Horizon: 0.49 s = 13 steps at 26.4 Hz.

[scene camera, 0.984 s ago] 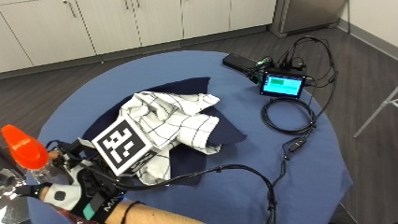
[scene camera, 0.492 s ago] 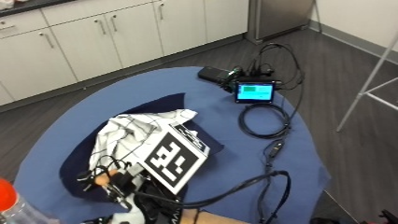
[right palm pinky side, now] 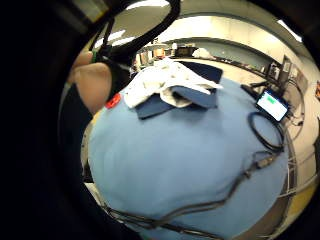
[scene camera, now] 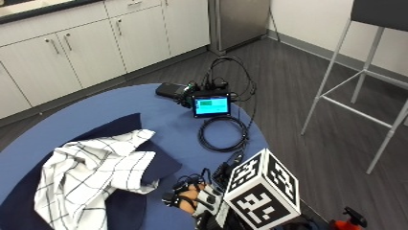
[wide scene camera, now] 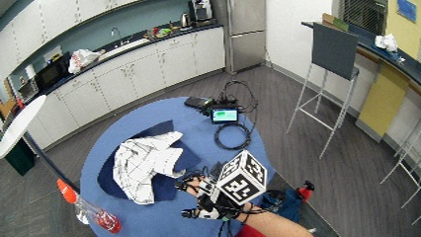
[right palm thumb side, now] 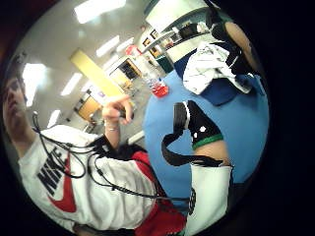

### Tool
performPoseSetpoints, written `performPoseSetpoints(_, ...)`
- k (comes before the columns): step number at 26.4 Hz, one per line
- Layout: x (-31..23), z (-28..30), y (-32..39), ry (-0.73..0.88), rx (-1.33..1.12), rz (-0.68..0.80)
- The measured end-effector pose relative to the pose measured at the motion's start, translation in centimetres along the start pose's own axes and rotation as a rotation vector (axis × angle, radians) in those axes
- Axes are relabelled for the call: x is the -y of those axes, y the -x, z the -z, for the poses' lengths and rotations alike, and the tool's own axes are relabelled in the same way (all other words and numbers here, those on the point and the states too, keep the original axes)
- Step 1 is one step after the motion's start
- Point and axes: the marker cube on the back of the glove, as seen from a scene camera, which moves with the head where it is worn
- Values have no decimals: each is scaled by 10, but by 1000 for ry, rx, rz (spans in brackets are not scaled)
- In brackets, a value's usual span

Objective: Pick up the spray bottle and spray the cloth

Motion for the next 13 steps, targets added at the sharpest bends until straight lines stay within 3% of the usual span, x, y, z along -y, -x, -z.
performPoseSetpoints(7, -22, 19, -14, -45, -42, -78)
performPoseSetpoints(13, -31, 34, -8, -116, -105, -30)
